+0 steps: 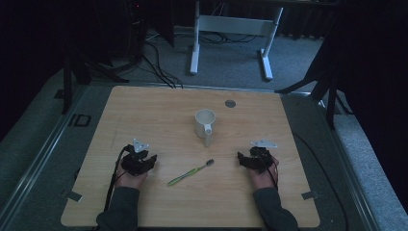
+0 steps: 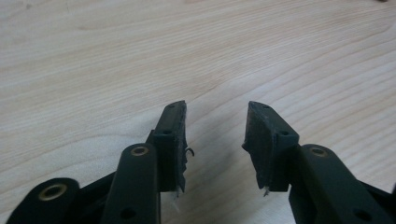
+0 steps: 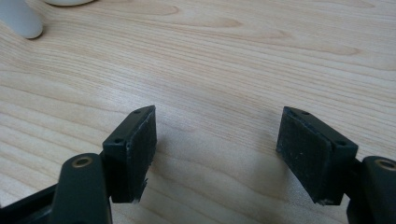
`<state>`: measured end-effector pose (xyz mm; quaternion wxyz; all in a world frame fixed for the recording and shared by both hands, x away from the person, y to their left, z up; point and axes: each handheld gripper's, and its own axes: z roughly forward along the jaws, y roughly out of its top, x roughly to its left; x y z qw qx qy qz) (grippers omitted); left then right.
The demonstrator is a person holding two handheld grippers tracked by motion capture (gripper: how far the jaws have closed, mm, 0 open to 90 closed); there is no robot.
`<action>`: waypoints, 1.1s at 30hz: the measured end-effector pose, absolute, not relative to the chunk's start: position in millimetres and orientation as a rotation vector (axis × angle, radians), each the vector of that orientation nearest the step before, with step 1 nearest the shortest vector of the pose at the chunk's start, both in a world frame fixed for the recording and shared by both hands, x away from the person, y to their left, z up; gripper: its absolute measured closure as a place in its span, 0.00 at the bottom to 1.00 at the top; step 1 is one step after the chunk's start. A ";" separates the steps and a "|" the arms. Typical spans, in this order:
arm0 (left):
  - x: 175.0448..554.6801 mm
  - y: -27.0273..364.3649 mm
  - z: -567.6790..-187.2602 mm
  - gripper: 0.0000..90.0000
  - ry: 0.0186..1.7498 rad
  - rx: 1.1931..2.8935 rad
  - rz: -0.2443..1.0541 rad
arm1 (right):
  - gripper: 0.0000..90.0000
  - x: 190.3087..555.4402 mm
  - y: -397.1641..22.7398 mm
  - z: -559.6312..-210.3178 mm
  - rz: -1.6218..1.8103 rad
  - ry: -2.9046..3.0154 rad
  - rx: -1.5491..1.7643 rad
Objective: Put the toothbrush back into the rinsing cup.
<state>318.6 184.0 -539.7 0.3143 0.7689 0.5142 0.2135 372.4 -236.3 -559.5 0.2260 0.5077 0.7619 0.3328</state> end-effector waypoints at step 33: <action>302.7 166.8 -486.3 0.62 1.247 2.084 0.595 | 0.31 372.3 -236.3 -559.5 0.919 2.099 1.401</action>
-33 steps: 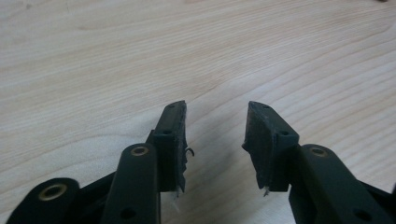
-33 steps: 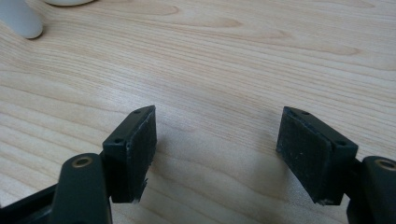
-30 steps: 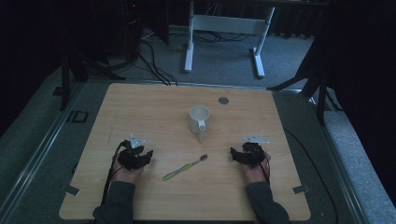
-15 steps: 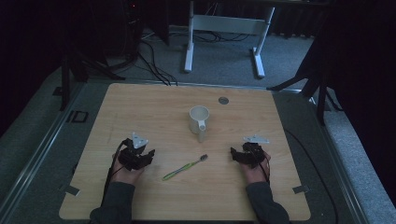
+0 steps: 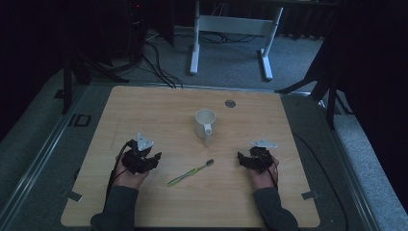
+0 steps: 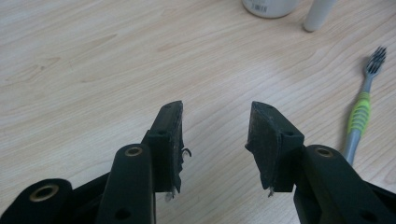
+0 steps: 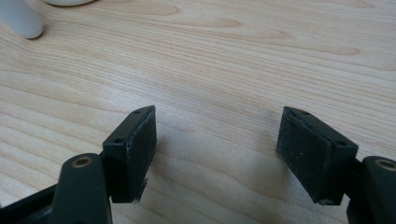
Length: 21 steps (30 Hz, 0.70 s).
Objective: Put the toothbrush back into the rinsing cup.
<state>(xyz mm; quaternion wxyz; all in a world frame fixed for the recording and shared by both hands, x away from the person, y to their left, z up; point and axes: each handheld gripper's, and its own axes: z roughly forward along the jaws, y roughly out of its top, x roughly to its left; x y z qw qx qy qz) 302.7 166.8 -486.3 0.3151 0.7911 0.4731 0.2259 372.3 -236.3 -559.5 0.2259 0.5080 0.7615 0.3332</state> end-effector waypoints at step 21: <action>306.3 166.1 -464.3 0.62 1.221 2.119 0.563 | 0.31 372.3 -236.2 -559.5 0.919 2.100 1.402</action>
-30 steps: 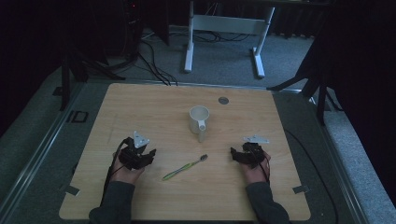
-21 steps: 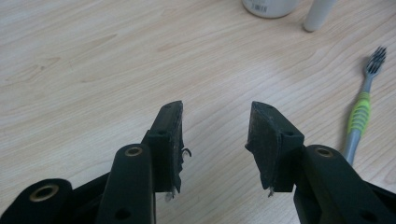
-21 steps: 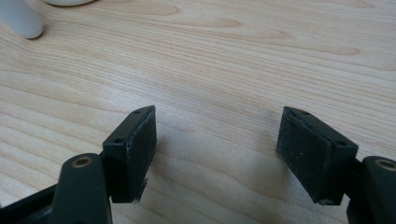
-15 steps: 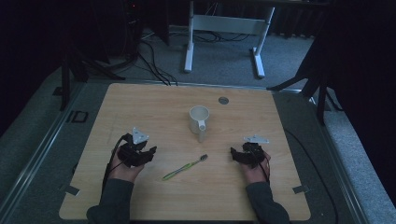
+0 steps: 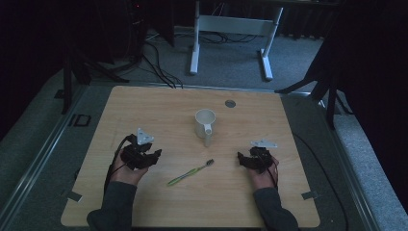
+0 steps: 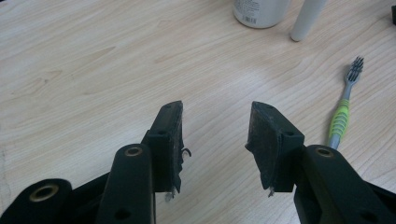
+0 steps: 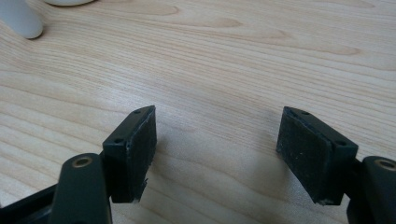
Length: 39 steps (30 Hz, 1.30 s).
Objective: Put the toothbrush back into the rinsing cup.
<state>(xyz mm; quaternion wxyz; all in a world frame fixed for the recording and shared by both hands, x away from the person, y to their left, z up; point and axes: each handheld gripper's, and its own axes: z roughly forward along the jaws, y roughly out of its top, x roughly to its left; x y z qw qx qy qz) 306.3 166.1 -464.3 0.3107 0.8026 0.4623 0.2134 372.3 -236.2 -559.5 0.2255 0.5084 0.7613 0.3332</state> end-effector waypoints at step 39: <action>314.9 149.6 -442.2 0.62 1.134 2.232 0.462 | 0.31 372.4 -236.2 -559.5 0.919 2.101 1.400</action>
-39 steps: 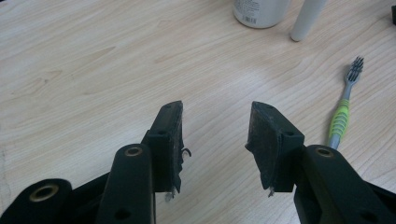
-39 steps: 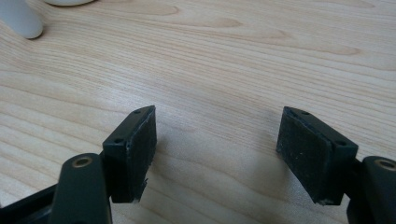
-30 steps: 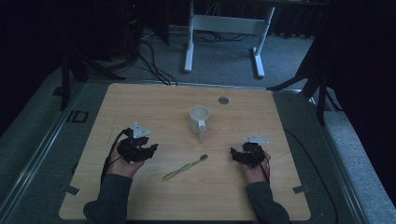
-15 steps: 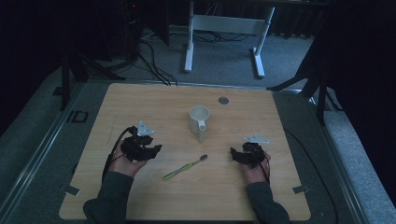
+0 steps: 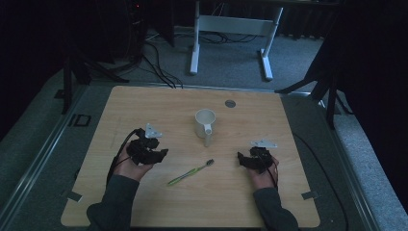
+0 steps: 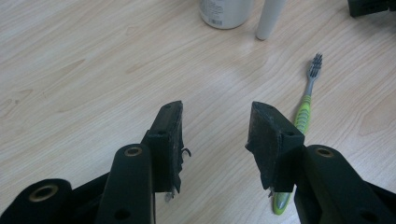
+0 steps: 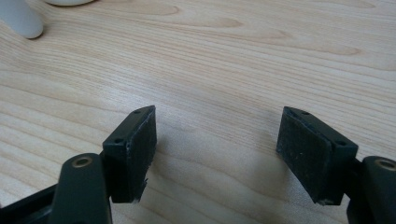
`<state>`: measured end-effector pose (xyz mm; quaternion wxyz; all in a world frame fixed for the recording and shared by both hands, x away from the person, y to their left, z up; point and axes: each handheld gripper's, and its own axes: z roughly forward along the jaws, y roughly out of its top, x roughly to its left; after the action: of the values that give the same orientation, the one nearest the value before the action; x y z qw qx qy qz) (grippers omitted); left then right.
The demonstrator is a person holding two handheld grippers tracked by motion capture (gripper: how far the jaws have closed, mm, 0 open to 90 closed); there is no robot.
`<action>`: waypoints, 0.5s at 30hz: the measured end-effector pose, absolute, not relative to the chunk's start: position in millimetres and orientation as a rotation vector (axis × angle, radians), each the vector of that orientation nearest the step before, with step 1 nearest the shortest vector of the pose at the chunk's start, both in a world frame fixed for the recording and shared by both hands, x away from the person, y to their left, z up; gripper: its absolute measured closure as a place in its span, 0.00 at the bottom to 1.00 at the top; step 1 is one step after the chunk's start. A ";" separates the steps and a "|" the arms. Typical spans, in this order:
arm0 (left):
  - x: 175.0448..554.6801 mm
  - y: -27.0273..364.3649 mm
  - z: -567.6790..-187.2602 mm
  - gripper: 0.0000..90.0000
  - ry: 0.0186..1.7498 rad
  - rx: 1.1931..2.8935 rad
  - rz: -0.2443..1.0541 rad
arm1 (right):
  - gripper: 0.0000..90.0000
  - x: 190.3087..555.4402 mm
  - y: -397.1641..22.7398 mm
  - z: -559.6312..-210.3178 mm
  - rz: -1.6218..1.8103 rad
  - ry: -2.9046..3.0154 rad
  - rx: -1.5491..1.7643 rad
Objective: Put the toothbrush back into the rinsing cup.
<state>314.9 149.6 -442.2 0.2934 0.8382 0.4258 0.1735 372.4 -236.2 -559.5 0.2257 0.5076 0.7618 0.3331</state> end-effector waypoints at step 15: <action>319.3 139.6 -437.7 0.62 1.128 2.277 0.450 | 0.31 372.4 -236.2 -559.5 0.919 2.100 1.401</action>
<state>319.3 139.6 -437.7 0.2766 0.8479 0.4202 0.1676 372.4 -236.2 -559.5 0.2257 0.5080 0.7616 0.3333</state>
